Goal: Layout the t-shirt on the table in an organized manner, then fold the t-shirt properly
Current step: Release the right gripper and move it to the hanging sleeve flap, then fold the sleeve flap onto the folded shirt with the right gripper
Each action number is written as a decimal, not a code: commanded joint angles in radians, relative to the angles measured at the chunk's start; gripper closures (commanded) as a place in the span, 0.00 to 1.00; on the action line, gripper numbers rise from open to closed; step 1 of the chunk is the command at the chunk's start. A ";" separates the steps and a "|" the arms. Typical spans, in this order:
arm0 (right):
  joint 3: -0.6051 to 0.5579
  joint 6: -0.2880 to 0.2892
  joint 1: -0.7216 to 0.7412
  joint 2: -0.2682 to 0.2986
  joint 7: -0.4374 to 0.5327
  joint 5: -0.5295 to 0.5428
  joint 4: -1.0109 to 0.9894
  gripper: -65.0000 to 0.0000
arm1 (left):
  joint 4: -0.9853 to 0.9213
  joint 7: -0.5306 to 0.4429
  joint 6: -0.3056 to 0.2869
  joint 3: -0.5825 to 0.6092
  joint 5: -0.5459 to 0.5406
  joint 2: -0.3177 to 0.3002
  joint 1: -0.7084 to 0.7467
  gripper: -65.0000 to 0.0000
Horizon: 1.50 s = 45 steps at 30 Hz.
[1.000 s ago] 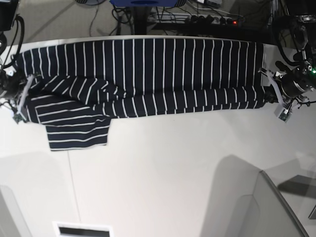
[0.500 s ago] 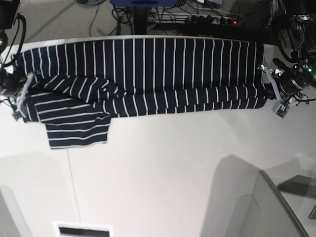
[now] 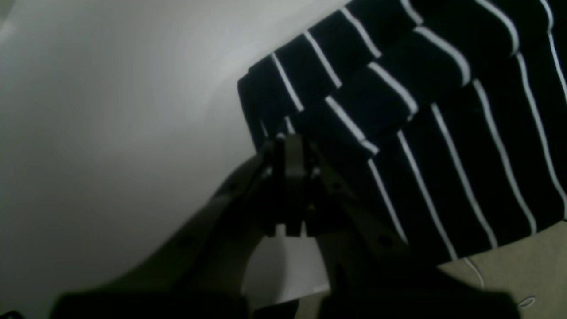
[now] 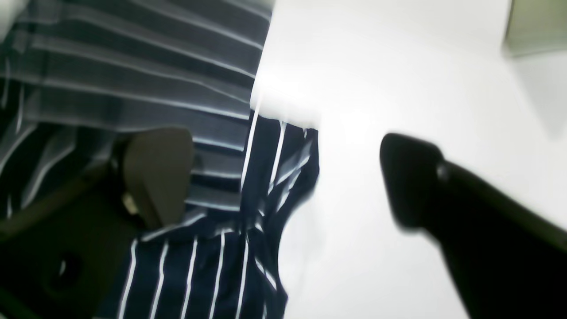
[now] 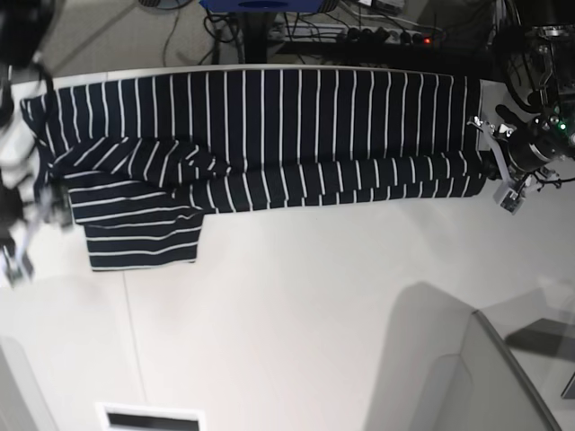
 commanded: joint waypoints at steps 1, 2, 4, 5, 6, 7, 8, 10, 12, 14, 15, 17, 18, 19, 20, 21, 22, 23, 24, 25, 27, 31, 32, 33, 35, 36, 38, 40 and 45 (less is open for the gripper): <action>-0.009 0.007 0.062 0.018 0.034 0.019 -0.076 0.00 | 0.018 -0.009 0.006 -0.007 0.000 -0.018 -0.007 1.00; -0.024 0.007 0.108 0.025 0.068 0.019 -0.165 0.00 | 0.018 -0.009 0.006 -0.007 0.000 -0.018 -0.007 1.00; -0.043 0.007 0.190 0.036 0.155 0.019 -0.344 0.00 | 0.016 -0.009 0.006 -0.007 0.000 -0.007 -0.007 1.00; -0.052 0.007 0.220 0.038 0.195 0.019 -0.413 0.00 | 0.016 -0.009 0.006 -0.007 0.004 -0.007 -0.007 1.00; -0.061 0.007 0.252 0.044 0.238 0.018 -0.485 0.00 | 0.012 -0.009 0.006 -0.007 0.005 -0.007 -0.007 1.00; -0.070 0.007 0.274 0.051 0.273 0.018 -0.542 0.00 | 0.010 -0.009 0.006 -0.007 0.002 -0.007 -0.007 1.00; -0.080 0.007 0.292 0.056 0.304 0.018 -0.596 0.00 | 0.010 -0.009 0.006 -0.007 0.002 -0.007 -0.007 1.00; -0.099 0.007 0.331 0.062 0.379 0.018 -0.709 0.00 | 0.010 -0.009 0.006 -0.007 0.000 -0.005 -0.007 1.00; -0.107 0.007 0.352 0.075 0.459 0.018 -0.806 0.00 | 0.010 -0.009 0.006 -0.007 0.000 -0.005 -0.007 1.00; -0.107 -0.007 0.364 0.085 0.534 0.018 -0.889 0.00 | 0.012 -0.009 0.006 -0.007 0.000 -0.005 -0.007 1.00; -0.107 -0.024 0.374 0.087 0.560 0.018 -0.926 0.00 | 0.012 -0.009 0.006 -0.007 0.000 -0.005 -0.007 1.00; -0.107 -0.039 0.377 0.090 0.597 0.018 -0.984 0.00 | 0.012 -0.009 0.006 -0.007 0.000 -0.005 -0.007 1.00; -0.109 -0.039 0.378 0.090 0.613 0.018 -1.005 0.00 | 0.012 -0.009 0.006 -0.007 0.000 -0.005 -0.007 1.00; -0.109 -0.041 0.378 0.090 0.628 0.018 -1.024 0.00 | 0.012 -0.009 0.006 -0.007 0.000 -0.005 -0.007 1.00; -0.109 -0.041 0.378 0.087 0.639 0.018 -1.036 0.00 | 0.012 -0.009 0.006 -0.007 0.000 -0.005 -0.007 1.00; -0.109 -0.041 0.378 0.085 0.646 0.018 -1.045 0.00 | 0.012 -0.009 0.006 -0.007 0.000 -0.005 -0.007 1.00; -0.109 -0.041 0.378 0.084 0.646 0.018 -1.050 0.00 | 0.012 -0.009 0.006 -0.007 0.000 -0.004 -0.007 1.00; -0.109 -0.041 0.378 0.082 0.645 0.018 -1.050 0.00 | 0.012 -0.008 0.006 -0.007 0.000 -0.004 -0.007 1.00; -0.109 -0.041 0.378 0.073 0.645 0.018 -1.050 0.02 | 0.012 -0.008 0.006 -0.007 0.000 -0.004 -0.007 1.00; -0.109 -0.041 0.378 0.067 0.645 0.018 -1.050 0.06 | 0.012 -0.008 0.006 -0.007 0.000 -0.004 -0.007 1.00; -0.109 -0.041 0.378 0.062 0.640 0.018 -1.050 0.21 | 0.012 -0.008 0.006 -0.007 0.000 -0.004 -0.007 1.00; -0.109 -0.041 0.389 0.042 0.640 0.018 -1.050 0.52 | 0.010 -0.008 0.006 -0.007 0.000 -0.004 -0.007 1.00; -0.109 -0.041 0.391 0.041 0.640 0.018 -1.050 0.58 | 0.010 -0.008 0.006 -0.007 0.000 -0.004 -0.007 1.00; -0.109 -0.041 0.392 0.041 0.640 0.018 -1.050 0.66 | 0.010 -0.008 0.006 -0.007 0.000 -0.004 -0.007 1.00; -0.109 -0.041 0.394 0.041 0.640 0.018 -1.047 0.85 | 0.010 -0.008 0.006 -0.007 0.000 -0.004 -0.007 1.00; -0.109 -0.041 0.397 0.041 0.640 0.018 -1.044 0.96 | 0.010 -0.008 0.006 -0.007 0.000 -0.004 -0.007 1.00; -0.109 -0.035 0.409 0.041 0.637 0.018 -1.044 0.99 | 0.012 -0.005 0.006 -0.007 0.000 -0.004 -0.007 1.00; -0.109 -0.033 0.407 0.041 0.605 0.018 -1.005 0.99 | 0.015 -0.003 0.006 -0.007 0.004 -0.004 -0.007 1.00; -0.106 -0.032 0.265 0.032 0.379 0.024 -0.630 1.00 | 0.018 -0.003 0.006 -0.007 0.010 -0.004 -0.007 1.00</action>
